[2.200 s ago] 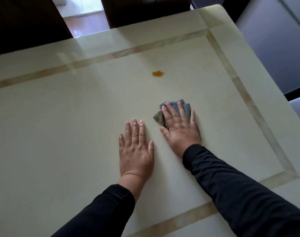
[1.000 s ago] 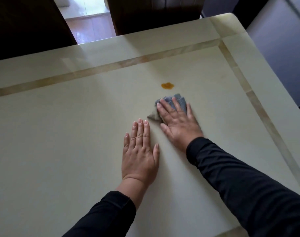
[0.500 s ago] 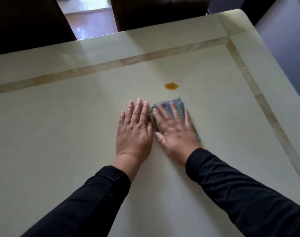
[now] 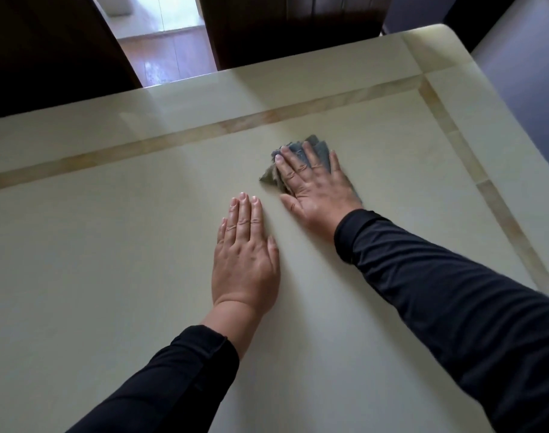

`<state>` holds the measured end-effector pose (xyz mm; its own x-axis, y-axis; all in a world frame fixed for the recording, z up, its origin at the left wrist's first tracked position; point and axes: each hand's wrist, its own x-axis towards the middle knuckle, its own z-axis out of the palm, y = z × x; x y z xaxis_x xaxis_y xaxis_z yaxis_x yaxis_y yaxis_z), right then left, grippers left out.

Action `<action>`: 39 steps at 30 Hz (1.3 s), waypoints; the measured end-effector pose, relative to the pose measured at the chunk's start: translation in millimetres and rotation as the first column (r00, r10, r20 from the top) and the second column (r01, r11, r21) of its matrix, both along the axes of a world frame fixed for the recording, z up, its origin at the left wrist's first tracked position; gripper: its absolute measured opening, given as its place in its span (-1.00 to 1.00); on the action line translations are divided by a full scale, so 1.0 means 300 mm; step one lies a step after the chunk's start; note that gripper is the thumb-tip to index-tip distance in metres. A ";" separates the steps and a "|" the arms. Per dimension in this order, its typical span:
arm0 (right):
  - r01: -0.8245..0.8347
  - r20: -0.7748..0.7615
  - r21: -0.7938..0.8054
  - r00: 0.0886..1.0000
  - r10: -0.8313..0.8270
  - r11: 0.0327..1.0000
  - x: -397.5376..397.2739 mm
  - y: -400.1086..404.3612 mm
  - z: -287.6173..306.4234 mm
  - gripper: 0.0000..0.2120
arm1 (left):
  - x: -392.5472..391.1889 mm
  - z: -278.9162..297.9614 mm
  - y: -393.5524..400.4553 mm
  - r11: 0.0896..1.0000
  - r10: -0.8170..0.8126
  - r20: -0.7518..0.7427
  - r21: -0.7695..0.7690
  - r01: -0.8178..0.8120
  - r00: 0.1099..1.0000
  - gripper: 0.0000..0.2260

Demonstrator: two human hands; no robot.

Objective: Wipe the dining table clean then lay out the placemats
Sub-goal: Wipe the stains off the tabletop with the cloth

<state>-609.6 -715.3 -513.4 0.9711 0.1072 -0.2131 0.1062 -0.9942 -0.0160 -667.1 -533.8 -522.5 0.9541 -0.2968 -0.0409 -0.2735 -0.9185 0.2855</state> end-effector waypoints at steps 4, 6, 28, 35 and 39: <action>0.104 -0.033 0.027 0.994 -0.103 0.994 0.085 -0.113 0.009 -0.38 | 0.003 -0.002 0.001 1.000 0.003 -0.002 0.000 -0.003 1.000 -0.41; 0.302 -0.009 0.038 0.953 -0.302 0.952 0.089 -0.107 -0.003 -0.38 | 0.002 -0.002 -0.002 1.000 0.006 -0.001 -0.005 -0.006 1.000 -0.41; 0.382 0.013 0.046 0.924 -0.382 0.923 -0.320 -0.063 -0.008 -0.35 | 0.004 0.004 0.005 1.000 -0.001 -0.041 -0.011 0.000 0.999 -0.44; 0.007 -0.059 0.034 0.998 -0.005 0.999 -0.547 -0.115 0.000 -0.37 | 0.014 0.011 0.024 0.998 -0.065 -0.094 0.012 0.067 0.993 -0.44; 0.444 -0.044 0.041 0.896 -0.442 0.895 -0.438 -0.051 -0.005 -0.36 | -0.051 0.038 0.093 0.996 -0.085 -0.155 0.015 0.089 0.984 -0.46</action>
